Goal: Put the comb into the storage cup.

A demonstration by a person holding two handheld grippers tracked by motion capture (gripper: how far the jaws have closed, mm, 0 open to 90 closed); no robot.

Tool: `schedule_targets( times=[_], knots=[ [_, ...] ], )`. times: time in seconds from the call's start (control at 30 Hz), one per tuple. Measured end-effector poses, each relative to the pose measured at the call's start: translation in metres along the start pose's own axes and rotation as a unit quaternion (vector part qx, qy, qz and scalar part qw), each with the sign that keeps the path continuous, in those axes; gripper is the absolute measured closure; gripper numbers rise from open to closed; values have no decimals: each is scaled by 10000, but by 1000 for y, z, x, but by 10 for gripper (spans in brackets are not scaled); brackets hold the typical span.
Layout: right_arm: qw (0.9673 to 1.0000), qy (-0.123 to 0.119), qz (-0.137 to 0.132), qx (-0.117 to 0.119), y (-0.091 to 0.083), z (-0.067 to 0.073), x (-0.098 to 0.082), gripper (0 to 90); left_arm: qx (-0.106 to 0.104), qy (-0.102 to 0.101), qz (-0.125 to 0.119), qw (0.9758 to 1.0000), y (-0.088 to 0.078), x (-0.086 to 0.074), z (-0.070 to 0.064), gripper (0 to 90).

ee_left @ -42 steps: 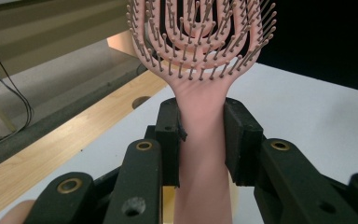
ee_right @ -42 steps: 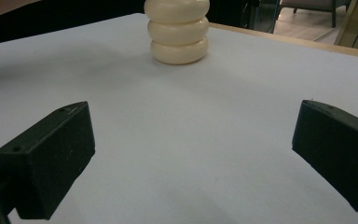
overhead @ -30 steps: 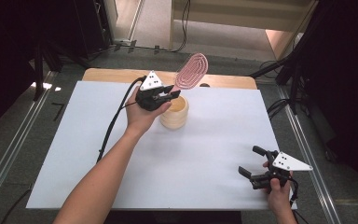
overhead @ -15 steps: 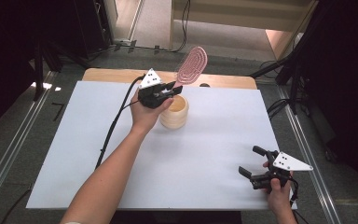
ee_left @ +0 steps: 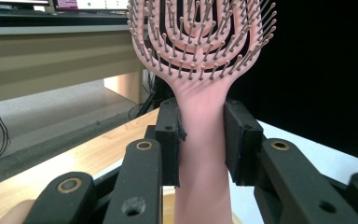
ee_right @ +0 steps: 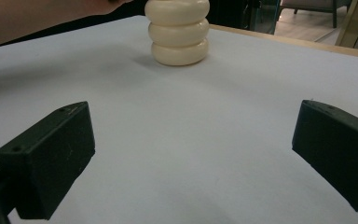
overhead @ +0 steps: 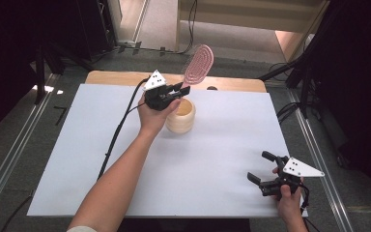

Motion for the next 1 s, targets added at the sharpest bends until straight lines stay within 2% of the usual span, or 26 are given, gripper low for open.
schedule_targets(
  times=[0.2,0.47,0.63,1.0],
  knots=[
    [10000,4,-13,12,0,0,0,0,-11,-104,-58,9999,6,-4,1,711],
    [10000,18,-13,29,-1,0,0,0,-204,-359,-238,9989,11,-7,3,711],
    [10000,-6,-18,40,0,0,0,0,-116,-334,-211,9992,14,-10,5,711],
    [10000,3,-18,42,0,0,0,0,-111,-301,-121,9994,19,-20,5,710]
  ],
)
Point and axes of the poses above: each handheld gripper's, and its own axes: y roughly forward along the jaws, x roughly out of its top, z roughly to its left, the point moved 4 cm from there along y, roughly forward along the jaws, and after that the axes turned 11 degrees about x, right-handed, at the moved point
